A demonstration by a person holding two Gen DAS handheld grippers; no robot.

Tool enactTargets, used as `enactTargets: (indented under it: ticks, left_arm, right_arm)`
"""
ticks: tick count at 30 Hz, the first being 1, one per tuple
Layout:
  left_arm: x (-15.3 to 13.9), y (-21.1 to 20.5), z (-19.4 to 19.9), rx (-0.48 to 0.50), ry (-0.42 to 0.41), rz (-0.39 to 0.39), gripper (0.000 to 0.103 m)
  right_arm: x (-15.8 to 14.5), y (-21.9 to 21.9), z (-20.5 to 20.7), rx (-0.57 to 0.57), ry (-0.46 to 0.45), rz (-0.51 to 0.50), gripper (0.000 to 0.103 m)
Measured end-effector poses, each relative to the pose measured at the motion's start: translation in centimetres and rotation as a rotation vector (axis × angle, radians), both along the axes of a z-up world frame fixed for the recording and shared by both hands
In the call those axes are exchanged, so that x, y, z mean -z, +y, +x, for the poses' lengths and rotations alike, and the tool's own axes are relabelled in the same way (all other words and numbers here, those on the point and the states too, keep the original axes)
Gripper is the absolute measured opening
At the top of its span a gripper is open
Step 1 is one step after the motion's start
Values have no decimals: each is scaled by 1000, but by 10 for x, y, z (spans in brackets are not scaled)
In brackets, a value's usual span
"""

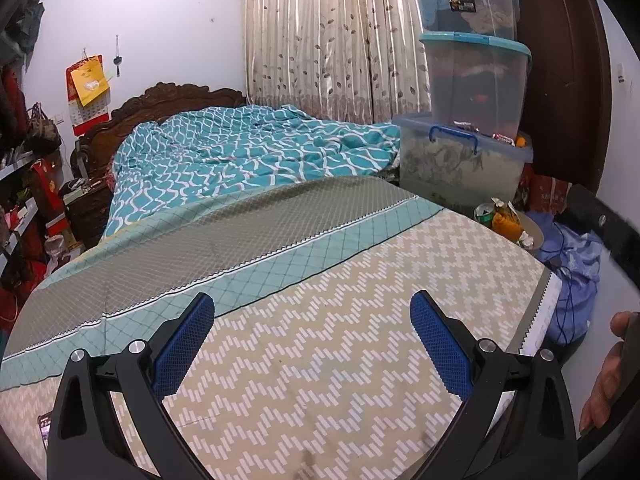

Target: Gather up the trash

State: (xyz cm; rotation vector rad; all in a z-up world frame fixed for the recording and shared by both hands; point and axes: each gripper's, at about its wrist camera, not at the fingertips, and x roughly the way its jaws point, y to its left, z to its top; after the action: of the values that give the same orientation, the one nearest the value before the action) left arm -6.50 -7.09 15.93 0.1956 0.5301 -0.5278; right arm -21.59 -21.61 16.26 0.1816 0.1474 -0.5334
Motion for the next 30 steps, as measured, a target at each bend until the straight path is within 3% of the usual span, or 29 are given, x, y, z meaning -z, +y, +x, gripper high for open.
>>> enactTargets:
  ticks: [4,10,14,19,22,26,30]
  left_arm:
    - [3,-4,4,13,12,2,94]
    - [5,-10,4,21,15,8,95]
    - [7,-16,3,42,21,9,95]
    - [9,-22,2,62,30,8,95]
    - [9,-24,1,61,34,9,95]
    - [11,-25,3,51,40,12,95]
    - [11,-25,3,51,39,15,95]
  right_arm:
    - [8,-17,0,6,9,100,100]
    - [12,-20,3,-1,24,95,100]
    - [17,-35,1,18,22,159,100]
    - [15,-26,2,2,33,93,100]
    - [17,-35,0,11,21,146,100]
    - [16,-28,0,-4,28,108,100]
    - [20,-31,1,-6,38,141,100]
